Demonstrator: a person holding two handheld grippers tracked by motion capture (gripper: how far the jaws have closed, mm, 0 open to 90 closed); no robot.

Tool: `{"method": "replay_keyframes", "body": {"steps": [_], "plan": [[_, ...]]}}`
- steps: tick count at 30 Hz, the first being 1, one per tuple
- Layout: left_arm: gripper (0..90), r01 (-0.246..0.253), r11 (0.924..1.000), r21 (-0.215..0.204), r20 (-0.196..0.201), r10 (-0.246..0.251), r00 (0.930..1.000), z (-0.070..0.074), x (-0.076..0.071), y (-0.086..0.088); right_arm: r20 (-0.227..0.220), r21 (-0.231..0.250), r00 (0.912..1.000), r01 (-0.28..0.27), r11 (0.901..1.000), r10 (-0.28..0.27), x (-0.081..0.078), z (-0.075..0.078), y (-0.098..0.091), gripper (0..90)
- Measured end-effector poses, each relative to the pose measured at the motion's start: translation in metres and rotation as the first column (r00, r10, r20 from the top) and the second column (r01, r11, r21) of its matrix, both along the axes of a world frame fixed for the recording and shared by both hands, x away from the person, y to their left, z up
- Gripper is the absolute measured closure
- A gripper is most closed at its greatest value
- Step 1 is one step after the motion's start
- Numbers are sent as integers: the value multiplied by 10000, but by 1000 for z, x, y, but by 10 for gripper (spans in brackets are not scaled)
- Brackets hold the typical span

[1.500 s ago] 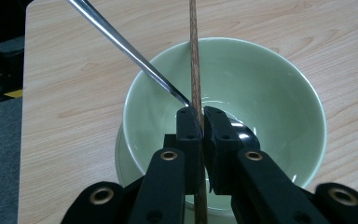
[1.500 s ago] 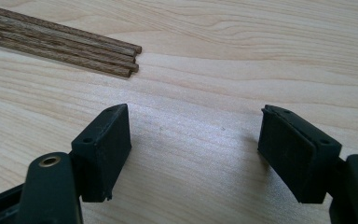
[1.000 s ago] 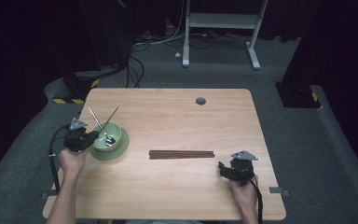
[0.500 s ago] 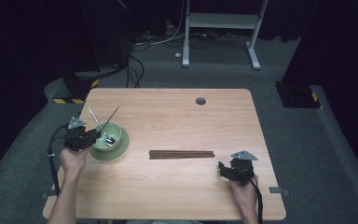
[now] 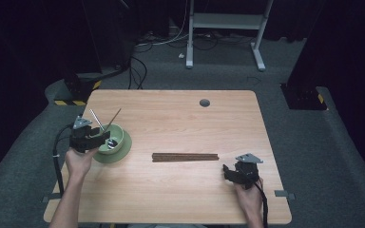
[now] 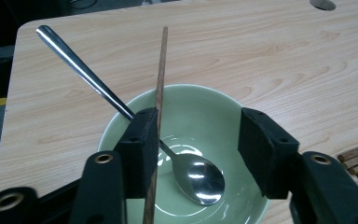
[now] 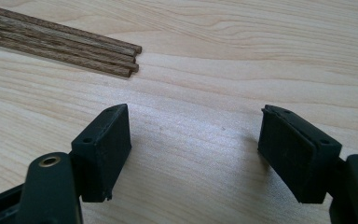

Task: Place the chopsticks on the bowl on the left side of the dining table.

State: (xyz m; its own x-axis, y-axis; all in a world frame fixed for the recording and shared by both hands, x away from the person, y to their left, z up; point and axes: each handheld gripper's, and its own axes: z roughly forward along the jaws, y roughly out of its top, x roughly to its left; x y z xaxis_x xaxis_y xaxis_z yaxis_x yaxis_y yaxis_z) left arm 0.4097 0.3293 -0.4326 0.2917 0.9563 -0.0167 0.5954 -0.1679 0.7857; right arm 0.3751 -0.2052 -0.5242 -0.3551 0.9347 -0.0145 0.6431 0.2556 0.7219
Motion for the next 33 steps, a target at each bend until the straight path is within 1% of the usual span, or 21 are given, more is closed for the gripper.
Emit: {"method": "replay_keyframes", "body": {"steps": [2, 7, 10, 13, 16, 23, 26, 30, 33], "plan": [[433, 71, 9999, 86, 33, -72, 10000, 1, 0, -4, -1, 0, 10000, 1, 10000, -1, 0, 0, 0, 248], [406, 90, 10000, -4, 182, -90, 9998, 4, 0, -12, -2, 2, 10000, 1, 10000, -1, 0, 0, 0, 248], [393, 211, 9997, -83, 264, -209, 9994, 6, 0, -17, -1, -2, 10000, 0, 10000, 0, 0, 0, 0, 248], [381, 350, 9994, -36, 314, -349, 9989, 6, -1, -21, -1, 1, 10000, -2, 10000, 2, 0, 0, 0, 248], [364, 381, 9991, -206, 333, -374, 9987, 7, -1, -26, -1, 2, 10000, -2, 10000, 2, 0, 0, 0, 248], [354, 652, 9973, -351, 369, -639, 9973, 8, 0, -36, -2, 5, 10000, -1, 10000, 1, 0, 0, 0, 248], [354, 706, 9970, -302, 392, -694, 9968, 9, 0, -39, -1, 2, 10000, -4, 10000, 4, 0, 0, 0, 248], [351, 826, 9955, -471, 463, -805, 9957, 10, 1, -43, -3, 3, 10000, -4, 10000, 4, 0, 0, 0, 248], [340, 963, 9941, -499, 483, -939, 9944, 9, 0, -48, -2, 3, 10000, -4, 10000, 4, 0, 0, 0, 248]]}}
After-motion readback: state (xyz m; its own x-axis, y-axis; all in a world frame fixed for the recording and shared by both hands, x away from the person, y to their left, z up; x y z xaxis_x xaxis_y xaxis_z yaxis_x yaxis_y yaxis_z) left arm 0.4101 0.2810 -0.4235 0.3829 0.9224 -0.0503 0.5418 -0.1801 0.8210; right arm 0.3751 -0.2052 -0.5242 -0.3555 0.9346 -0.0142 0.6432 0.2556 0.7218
